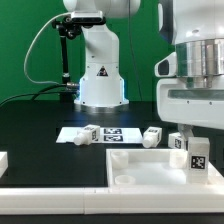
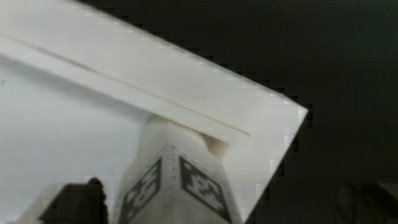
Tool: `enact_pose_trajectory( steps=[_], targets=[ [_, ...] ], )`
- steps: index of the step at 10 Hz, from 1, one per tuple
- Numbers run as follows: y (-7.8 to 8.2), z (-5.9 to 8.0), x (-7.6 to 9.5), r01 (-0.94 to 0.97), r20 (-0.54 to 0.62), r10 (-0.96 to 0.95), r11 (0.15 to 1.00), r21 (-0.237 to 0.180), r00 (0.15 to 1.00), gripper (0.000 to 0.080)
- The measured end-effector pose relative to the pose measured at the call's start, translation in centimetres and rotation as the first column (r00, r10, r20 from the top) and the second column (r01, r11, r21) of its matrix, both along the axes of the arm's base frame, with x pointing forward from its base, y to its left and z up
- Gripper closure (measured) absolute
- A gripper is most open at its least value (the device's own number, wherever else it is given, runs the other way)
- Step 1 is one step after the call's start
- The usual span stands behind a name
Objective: Assemble one leg
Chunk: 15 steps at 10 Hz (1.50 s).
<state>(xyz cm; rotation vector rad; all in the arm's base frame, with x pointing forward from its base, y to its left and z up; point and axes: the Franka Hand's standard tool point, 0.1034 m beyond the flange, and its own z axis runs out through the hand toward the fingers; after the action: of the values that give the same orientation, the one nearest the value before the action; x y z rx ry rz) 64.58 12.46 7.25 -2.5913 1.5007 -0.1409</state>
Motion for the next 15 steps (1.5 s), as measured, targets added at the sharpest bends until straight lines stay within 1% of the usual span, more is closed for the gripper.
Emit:
enact_pose_trajectory(
  steps=[1,2,3,4,5,6,7,8,11,12,13,14,15],
  targets=[
    [0.0,0.0,0.0,-0.053,0.004,0.053,0.999,-0.009,0.999,0.0151],
    [-0.1,0.0,0.0,-0.146,0.009,0.146,0.989,-0.024,0.989,0.015],
    [-0.8,-0.1,0.1,-0.431,0.007,0.434,0.898,-0.091,0.901,0.015],
    [-1.0,-0.2,0.1,-0.505,0.005,0.508,0.857,-0.105,0.861,0.015],
    [-0.9,-0.2,0.1,-0.492,0.006,0.495,0.865,-0.101,0.869,0.0176],
    [-0.9,-0.2,0.1,-0.473,0.006,0.475,0.876,-0.098,0.88,0.0176],
    [-0.9,-0.2,0.1,-0.461,0.007,0.464,0.882,-0.095,0.886,0.0348],
    [-1.1,-0.3,-0.1,-0.4,0.0,0.402,0.913,-0.084,0.916,0.0507],
    [-1.5,-0.4,-0.2,-0.194,-0.007,0.194,0.98,-0.053,0.981,0.0507],
    [-1.6,-0.4,-0.3,-0.085,-0.018,0.084,0.996,-0.034,0.996,0.0507],
    [-1.7,-0.4,-0.3,0.087,-0.038,-0.087,0.996,-0.009,0.995,0.0507],
    [-1.9,-0.5,-0.3,0.287,-0.061,-0.285,0.958,0.024,0.957,0.0507],
    [-1.9,-0.5,-0.3,0.444,-0.088,-0.439,0.894,0.051,0.894,0.0507]
  ],
)
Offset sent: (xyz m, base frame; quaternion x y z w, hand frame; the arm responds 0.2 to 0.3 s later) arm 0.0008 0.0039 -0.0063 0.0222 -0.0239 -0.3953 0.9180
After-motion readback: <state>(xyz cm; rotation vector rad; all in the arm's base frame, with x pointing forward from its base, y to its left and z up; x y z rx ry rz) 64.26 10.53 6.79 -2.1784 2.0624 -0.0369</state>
